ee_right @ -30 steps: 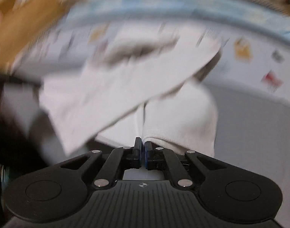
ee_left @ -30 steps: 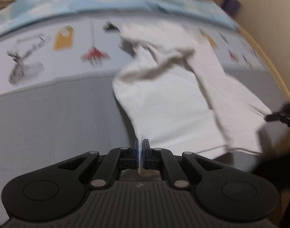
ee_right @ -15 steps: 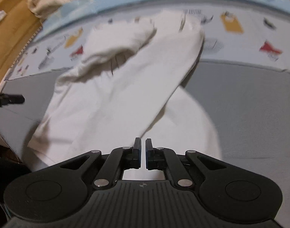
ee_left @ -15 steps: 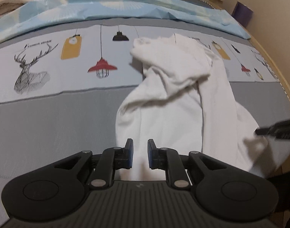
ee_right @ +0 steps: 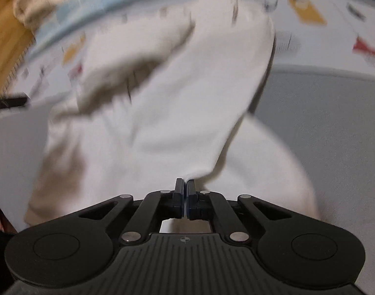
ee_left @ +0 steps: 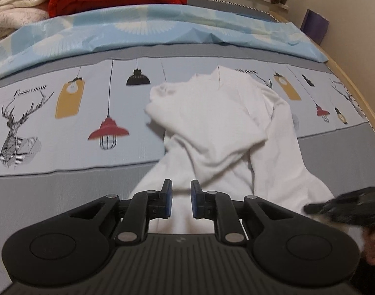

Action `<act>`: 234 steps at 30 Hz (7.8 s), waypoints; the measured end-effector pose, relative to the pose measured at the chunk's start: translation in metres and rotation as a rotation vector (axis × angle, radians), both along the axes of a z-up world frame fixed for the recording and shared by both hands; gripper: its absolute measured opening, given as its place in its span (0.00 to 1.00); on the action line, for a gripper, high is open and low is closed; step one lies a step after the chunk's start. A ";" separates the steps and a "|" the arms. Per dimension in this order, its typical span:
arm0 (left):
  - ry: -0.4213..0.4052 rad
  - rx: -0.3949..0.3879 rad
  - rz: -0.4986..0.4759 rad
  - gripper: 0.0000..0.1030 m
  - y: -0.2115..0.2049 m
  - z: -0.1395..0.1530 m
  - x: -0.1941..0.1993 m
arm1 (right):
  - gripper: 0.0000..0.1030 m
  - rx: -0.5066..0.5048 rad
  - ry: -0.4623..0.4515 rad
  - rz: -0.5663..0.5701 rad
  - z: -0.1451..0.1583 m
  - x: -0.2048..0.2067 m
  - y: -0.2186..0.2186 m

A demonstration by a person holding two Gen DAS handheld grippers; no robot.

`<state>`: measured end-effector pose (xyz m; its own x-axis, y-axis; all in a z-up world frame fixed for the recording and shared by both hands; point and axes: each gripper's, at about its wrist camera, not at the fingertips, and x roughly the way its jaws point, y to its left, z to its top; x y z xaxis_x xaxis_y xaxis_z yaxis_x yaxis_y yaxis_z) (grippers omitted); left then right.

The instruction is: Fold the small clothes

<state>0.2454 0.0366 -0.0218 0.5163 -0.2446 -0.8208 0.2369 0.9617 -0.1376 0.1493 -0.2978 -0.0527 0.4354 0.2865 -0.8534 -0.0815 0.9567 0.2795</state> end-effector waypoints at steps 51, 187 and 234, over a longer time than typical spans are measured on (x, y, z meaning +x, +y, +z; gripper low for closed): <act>-0.018 -0.038 0.519 0.40 0.153 -0.059 0.119 | 0.23 -0.243 0.020 0.233 -0.032 0.107 0.005; 0.261 0.206 -0.042 0.05 0.082 -0.117 -0.169 | 0.07 -0.422 0.143 -0.200 -0.018 -0.159 -0.054; -0.044 -0.211 0.438 0.02 0.173 -0.049 0.094 | 0.35 -0.164 -0.326 -0.145 0.077 0.095 0.067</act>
